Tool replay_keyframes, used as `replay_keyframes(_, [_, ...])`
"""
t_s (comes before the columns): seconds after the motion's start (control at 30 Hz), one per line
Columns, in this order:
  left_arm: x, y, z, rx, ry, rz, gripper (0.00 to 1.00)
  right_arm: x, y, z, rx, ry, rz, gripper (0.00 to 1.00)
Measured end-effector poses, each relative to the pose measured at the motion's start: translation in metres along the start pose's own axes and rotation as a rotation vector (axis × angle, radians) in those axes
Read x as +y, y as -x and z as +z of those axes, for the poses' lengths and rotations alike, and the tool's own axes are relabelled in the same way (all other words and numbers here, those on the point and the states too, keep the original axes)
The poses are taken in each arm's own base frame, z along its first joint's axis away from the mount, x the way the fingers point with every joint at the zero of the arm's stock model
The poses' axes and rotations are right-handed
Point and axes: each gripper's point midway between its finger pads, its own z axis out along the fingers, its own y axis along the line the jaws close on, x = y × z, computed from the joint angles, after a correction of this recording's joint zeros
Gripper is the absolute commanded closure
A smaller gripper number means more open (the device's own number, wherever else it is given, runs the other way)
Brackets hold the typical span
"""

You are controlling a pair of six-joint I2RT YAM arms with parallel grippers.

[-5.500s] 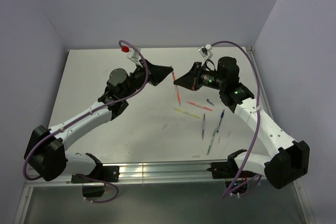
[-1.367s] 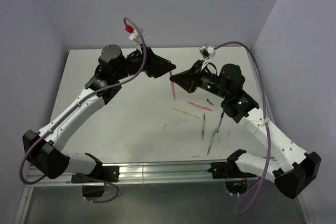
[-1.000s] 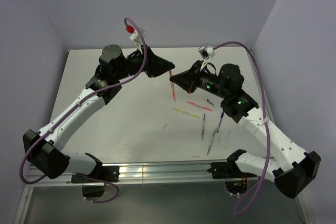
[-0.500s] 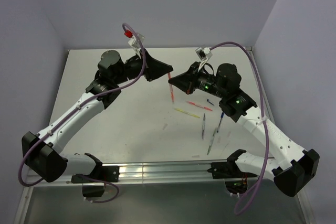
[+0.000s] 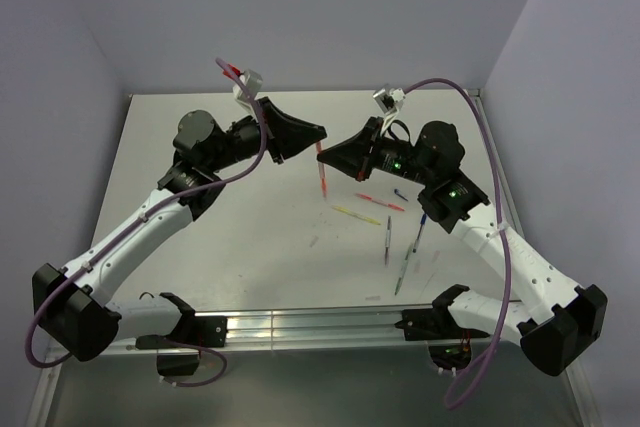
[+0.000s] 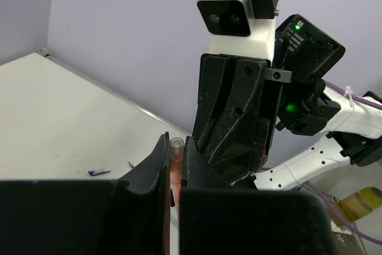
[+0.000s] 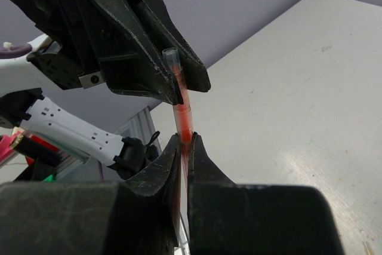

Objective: Insert the pens into the pen caps
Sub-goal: Press the pen cap onto the pen.

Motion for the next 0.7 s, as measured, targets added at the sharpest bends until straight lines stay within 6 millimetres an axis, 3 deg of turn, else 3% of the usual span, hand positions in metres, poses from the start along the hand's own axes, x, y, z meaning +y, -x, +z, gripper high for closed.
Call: replay_keyframes(0.7, [-0.03, 0.008, -0.006, -0.047, -0.145, 0.071, 1.0, 0.024, 0.009, -0.01, -0.006, 0.2, 0.028, 1.0])
